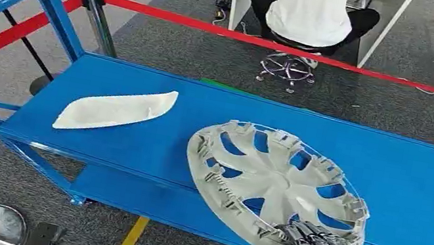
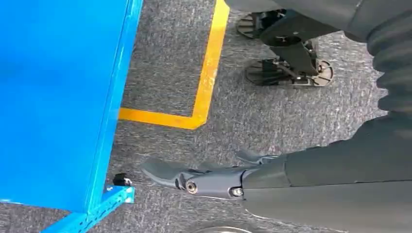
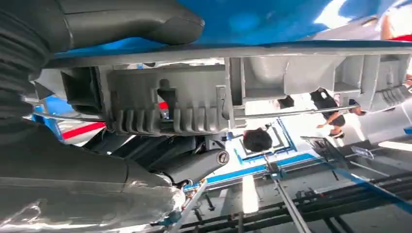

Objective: Take the parts from the cabinet and place them on the table.

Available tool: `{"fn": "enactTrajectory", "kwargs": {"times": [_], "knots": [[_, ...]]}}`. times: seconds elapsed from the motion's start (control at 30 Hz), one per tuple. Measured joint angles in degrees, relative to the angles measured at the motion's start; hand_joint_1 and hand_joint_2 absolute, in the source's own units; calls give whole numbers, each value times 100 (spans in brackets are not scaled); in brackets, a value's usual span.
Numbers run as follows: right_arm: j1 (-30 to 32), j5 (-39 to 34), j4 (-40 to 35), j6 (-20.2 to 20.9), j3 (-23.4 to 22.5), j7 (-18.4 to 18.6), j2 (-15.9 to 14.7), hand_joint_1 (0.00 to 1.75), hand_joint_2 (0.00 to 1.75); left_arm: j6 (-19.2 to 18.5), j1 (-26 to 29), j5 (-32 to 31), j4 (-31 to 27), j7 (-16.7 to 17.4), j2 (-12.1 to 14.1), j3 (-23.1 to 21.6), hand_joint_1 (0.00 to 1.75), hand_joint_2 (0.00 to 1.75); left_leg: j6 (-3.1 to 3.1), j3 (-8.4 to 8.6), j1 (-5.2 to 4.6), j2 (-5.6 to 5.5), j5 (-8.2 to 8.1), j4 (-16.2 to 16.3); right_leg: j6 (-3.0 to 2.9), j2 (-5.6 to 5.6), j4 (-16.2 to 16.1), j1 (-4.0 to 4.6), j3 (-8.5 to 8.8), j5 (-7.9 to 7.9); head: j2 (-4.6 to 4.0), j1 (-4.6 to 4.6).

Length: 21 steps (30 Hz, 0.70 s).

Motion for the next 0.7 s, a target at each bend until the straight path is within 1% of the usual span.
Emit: {"fn": "enactTrajectory", "kwargs": {"times": [0.1,0.17,0.2,0.23,0.27,0.3,0.33,0.37,0.4,0.43,0.47,0.5,0.53,0.57,0.6,0.63,0.67,0.7], "knots": [[19,-149,0,-72,-22,-125,61,175,175,15,1,-18,0,0,2,4,0,175,36,-9,-23,0,-12,18,32,0,0,-23,0,2,0,-2],[23,-199,0,-116,-44,-236,103,175,175,24,1,-57,0,0,2,7,0,175,67,-14,-40,0,-6,27,69,0,-9,-41,5,21,0,-2],[29,-205,0,-147,-44,-282,120,175,175,39,0,-68,0,0,0,7,0,175,104,-9,-48,0,35,27,102,1,-33,-47,11,57,0,-4],[33,-208,0,-175,-44,-315,129,175,175,42,-4,-74,0,0,-11,7,0,175,135,-9,-8,8,97,-51,126,2,-26,-30,3,44,0,-7],[47,-212,0,-192,-48,-334,131,175,175,44,-13,-79,0,0,-11,9,0,175,139,-5,17,14,129,-69,141,-2,39,-32,-57,-76,0,9],[48,-216,-2,-212,-50,-350,133,175,175,46,-16,-87,0,0,-11,9,0,175,157,-22,29,14,139,-69,157,-4,315,-30,-152,-335,0,18],[49,-232,0,-214,-52,-361,138,175,175,46,-13,-90,0,0,-13,9,0,175,168,-37,31,15,147,-67,173,-5,773,-42,-313,-613,0,20],[49,-258,2,-214,-52,-380,149,175,175,46,-7,-90,0,0,-17,11,0,175,169,-52,31,16,155,-65,184,-5,1273,-45,-494,-850,0,13],[53,-291,2,-216,-52,-404,153,175,175,48,-6,-90,0,0,-15,13,0,175,162,-72,31,17,165,-57,200,-5,1658,-46,-625,-993,0,17],[61,-315,4,-216,-55,-417,160,175,175,46,-6,-90,0,0,-17,13,0,175,153,-89,36,17,174,-50,217,-6,1778,-51,-643,-990,0,15],[65,-337,7,-216,-55,-437,164,175,175,46,-6,-90,0,0,-17,13,0,175,139,-112,44,16,182,-35,231,-7,1650,-57,-536,-873,0,15],[65,-347,7,-214,-55,-457,164,175,175,46,-6,-92,0,0,-17,13,0,175,124,-138,58,14,188,-10,245,-7,1329,-68,-337,-684,0,18],[62,-363,7,-214,-57,-468,170,175,175,46,-7,-92,0,0,-20,13,0,175,98,-162,77,7,190,16,261,-10,826,-88,-35,-469,0,15],[55,-371,7,-214,-63,-483,177,175,175,46,-8,-92,0,0,-20,15,0,175,55,-184,78,1,188,59,293,-17,341,-120,265,-361,0,20],[35,-376,9,-214,-63,-492,188,175,175,48,-8,-90,0,0,-9,17,0,175,5,-245,54,-7,187,102,295,17,146,-83,412,-445,0,35],[39,-380,7,-216,-68,-498,199,175,175,48,-11,-92,0,-2,-11,20,0,175,-35,-259,44,-8,217,125,188,40,174,-91,342,-414,0,11],[37,-380,7,-216,-70,-498,203,175,175,48,-12,-90,0,0,-9,20,0,175,-61,-283,47,-14,248,151,146,42,171,-86,309,-419,0,35],[42,-380,7,-216,-72,-503,207,175,175,48,-9,-90,0,-2,-9,22,0,175,-87,-302,59,-17,285,141,103,46,206,-65,269,-400,0,15]]}}
